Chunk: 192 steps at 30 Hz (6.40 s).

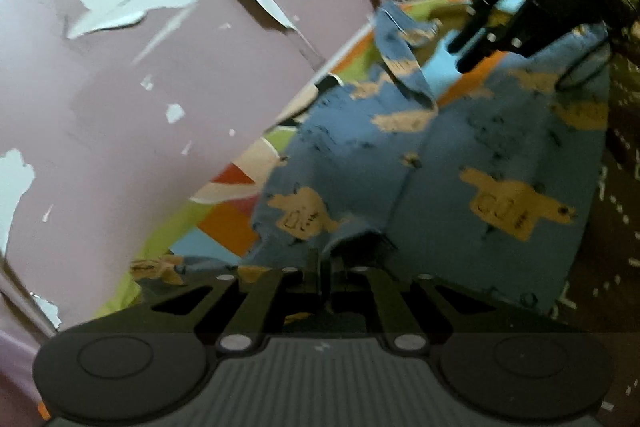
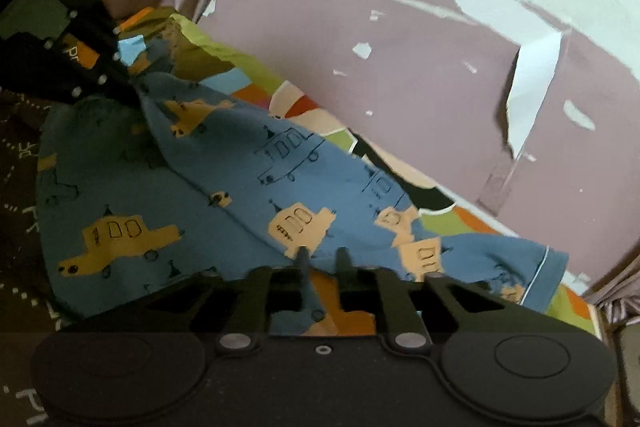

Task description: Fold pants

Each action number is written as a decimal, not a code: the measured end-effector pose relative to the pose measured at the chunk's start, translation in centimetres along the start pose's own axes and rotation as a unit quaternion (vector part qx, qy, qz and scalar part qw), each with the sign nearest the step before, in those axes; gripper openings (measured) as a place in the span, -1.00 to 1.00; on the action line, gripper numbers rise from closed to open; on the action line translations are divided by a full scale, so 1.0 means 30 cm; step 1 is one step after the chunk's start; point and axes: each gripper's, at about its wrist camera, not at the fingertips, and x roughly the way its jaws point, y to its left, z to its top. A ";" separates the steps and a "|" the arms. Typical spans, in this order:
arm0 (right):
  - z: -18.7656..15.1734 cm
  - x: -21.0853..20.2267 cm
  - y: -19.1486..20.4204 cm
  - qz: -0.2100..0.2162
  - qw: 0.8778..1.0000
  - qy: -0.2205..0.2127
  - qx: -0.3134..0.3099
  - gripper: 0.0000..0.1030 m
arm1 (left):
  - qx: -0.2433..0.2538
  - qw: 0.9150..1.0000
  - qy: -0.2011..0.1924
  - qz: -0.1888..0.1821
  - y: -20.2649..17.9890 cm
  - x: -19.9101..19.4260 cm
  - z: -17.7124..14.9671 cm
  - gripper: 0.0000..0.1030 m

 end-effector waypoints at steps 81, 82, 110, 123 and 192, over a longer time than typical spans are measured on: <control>-0.149 -0.207 0.319 0.102 0.959 0.132 -0.229 -0.87 | 0.130 0.985 0.044 -0.104 -0.127 -0.126 -0.143 -0.94; -0.156 -0.203 0.322 0.104 0.959 0.133 -0.226 -0.83 | 0.122 0.986 0.049 -0.106 -0.122 -0.117 -0.140 -0.92; -0.215 -0.283 -0.264 -0.087 0.981 0.120 0.127 0.96 | -0.317 0.915 -0.018 -0.248 -0.209 0.249 0.379 0.58; 0.001 0.071 -0.354 0.015 0.971 0.114 0.208 0.54 | -0.329 0.911 0.040 -0.244 -0.293 0.292 0.416 -0.64; -0.719 -0.531 -0.270 -0.074 0.747 -0.019 0.661 0.12 | -0.102 0.917 0.084 -0.375 -0.458 0.653 1.031 0.44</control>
